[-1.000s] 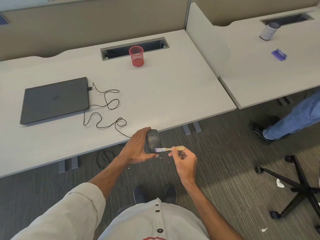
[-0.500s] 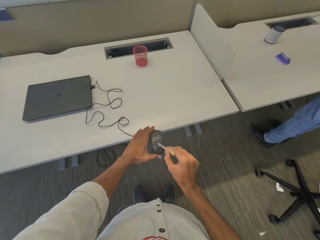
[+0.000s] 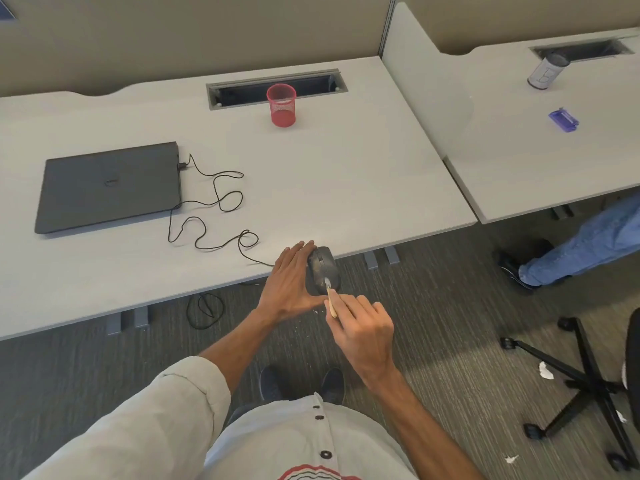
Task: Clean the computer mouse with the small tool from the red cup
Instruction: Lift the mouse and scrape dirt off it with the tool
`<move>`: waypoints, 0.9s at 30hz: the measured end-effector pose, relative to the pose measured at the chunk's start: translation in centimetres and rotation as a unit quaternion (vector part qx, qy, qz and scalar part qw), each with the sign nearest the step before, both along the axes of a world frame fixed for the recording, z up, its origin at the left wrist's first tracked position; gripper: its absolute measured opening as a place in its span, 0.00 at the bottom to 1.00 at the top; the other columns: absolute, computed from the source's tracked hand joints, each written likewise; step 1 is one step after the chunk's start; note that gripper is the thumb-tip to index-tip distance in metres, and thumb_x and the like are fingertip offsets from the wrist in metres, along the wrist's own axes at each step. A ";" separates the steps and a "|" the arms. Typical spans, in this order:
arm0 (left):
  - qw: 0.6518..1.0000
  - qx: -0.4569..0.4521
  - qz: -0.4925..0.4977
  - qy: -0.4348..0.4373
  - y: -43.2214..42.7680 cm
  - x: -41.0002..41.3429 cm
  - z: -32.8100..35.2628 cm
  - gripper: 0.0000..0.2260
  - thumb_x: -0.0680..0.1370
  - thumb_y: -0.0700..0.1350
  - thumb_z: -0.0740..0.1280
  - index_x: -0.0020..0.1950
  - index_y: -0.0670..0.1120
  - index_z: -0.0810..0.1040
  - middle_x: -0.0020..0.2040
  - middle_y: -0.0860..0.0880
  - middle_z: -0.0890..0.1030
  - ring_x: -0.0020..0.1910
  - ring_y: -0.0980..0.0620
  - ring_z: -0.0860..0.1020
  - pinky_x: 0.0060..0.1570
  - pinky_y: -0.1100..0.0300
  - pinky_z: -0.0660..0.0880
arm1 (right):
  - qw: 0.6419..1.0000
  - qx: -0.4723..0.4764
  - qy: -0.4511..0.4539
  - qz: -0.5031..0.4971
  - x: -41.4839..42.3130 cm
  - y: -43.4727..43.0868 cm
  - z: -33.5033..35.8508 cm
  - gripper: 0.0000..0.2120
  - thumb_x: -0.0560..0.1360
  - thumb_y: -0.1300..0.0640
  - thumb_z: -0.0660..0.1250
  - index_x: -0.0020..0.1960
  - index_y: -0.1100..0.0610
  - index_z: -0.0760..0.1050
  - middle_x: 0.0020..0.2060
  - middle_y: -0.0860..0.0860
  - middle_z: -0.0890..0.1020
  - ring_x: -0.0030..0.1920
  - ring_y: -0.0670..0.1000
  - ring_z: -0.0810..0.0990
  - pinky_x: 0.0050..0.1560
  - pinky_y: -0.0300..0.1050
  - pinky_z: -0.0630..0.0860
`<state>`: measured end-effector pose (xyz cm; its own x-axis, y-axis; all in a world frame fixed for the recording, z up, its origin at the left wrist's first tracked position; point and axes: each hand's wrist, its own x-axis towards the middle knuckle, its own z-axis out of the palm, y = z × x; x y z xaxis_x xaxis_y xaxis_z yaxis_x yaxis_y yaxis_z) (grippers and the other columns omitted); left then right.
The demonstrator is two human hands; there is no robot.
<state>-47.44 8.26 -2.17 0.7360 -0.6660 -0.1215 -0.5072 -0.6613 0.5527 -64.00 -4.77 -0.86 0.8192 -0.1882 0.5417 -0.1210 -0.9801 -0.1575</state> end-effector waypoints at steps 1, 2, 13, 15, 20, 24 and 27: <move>1.000 -0.003 0.001 0.000 0.0 0.0 0.0 0.57 0.71 0.74 0.77 0.89 0.47 0.56 0.89 0.49 0.61 0.90 0.49 0.55 0.91 0.48 0.50 | 1.000 0.005 -0.001 -0.005 0.1 0.1 0.0 0.12 0.83 0.52 0.75 0.61 0.58 0.90 0.46 0.50 0.91 0.39 0.48 0.85 0.35 0.46 0.74; 1.000 -0.005 0.001 0.001 0.0 0.1 -0.1 0.58 0.71 0.74 0.77 0.89 0.47 0.56 0.89 0.49 0.61 0.90 0.49 0.55 0.91 0.49 0.49 | 1.000 0.013 -0.003 -0.008 0.2 0.2 -0.1 0.11 0.83 0.52 0.75 0.60 0.58 0.90 0.46 0.50 0.91 0.39 0.48 0.85 0.35 0.46 0.73; 1.000 -0.004 -0.011 0.012 0.6 0.5 -0.2 0.60 0.70 0.74 0.78 0.89 0.45 0.55 0.90 0.48 0.59 0.90 0.50 0.55 0.91 0.49 0.48 | 0.999 0.035 -0.007 0.015 0.7 1.5 -0.3 0.12 0.84 0.51 0.73 0.60 0.57 0.90 0.48 0.50 0.92 0.40 0.48 0.87 0.36 0.44 0.73; 1.000 0.000 -0.011 0.007 0.7 0.5 -0.1 0.58 0.71 0.74 0.77 0.89 0.45 0.55 0.90 0.48 0.59 0.90 0.50 0.56 0.91 0.48 0.50 | 0.999 0.031 -0.012 -0.004 0.8 1.1 0.1 0.12 0.83 0.52 0.74 0.61 0.58 0.90 0.47 0.50 0.91 0.40 0.48 0.87 0.35 0.45 0.74; 1.000 0.000 -0.010 0.008 0.5 0.5 0.1 0.57 0.72 0.73 0.77 0.89 0.46 0.55 0.89 0.47 0.60 0.90 0.50 0.57 0.91 0.48 0.50 | 0.999 0.026 0.012 -0.016 1.3 0.7 0.4 0.12 0.81 0.52 0.77 0.59 0.58 0.90 0.46 0.50 0.91 0.39 0.48 0.87 0.35 0.45 0.74; 1.000 -0.004 -0.012 0.012 0.3 0.6 0.0 0.58 0.71 0.72 0.78 0.89 0.44 0.56 0.90 0.47 0.59 0.90 0.50 0.55 0.91 0.50 0.48 | 0.999 0.041 0.028 0.008 1.2 1.5 0.1 0.11 0.81 0.51 0.75 0.58 0.57 0.90 0.46 0.50 0.92 0.39 0.47 0.87 0.36 0.44 0.73; 1.000 -0.001 -0.013 0.014 0.4 0.6 0.0 0.60 0.69 0.73 0.80 0.89 0.44 0.55 0.90 0.47 0.59 0.90 0.50 0.55 0.91 0.50 0.48 | 0.999 0.044 0.027 0.019 0.9 2.0 0.0 0.14 0.83 0.50 0.71 0.57 0.57 0.91 0.47 0.50 0.92 0.40 0.47 0.88 0.36 0.43 0.74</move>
